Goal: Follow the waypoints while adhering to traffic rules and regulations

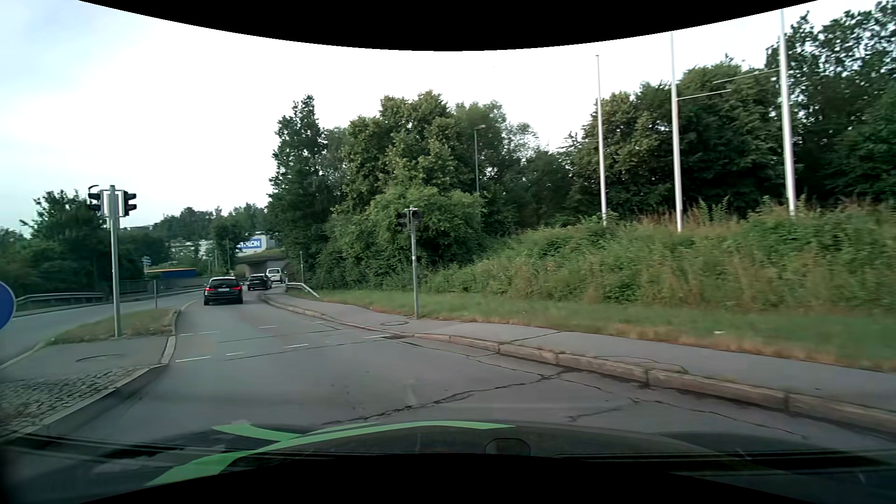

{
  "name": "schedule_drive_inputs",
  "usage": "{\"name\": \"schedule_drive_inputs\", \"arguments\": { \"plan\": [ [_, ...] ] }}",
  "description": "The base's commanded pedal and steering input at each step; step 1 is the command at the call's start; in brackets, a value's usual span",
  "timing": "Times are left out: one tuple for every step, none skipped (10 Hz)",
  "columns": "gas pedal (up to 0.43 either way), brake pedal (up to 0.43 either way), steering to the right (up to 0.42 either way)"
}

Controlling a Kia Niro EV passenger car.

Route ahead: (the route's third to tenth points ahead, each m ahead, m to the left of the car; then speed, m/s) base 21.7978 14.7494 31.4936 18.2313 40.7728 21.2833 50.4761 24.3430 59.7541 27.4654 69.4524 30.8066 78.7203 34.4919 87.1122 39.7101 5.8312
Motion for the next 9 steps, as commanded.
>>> {"name": "schedule_drive_inputs", "arguments": {
  "plan": [
    [0.130, 0.000, -0.333],
    [0.130, 0.000, -0.330],
    [0.130, 0.000, -0.324],
    [0.130, 0.000, -0.313],
    [0.130, 0.000, -0.300],
    [0.130, 0.000, -0.293],
    [0.130, 0.000, -0.289],
    [0.130, 0.000, -0.280],
    [0.130, 0.000, -0.263]
  ]
}}
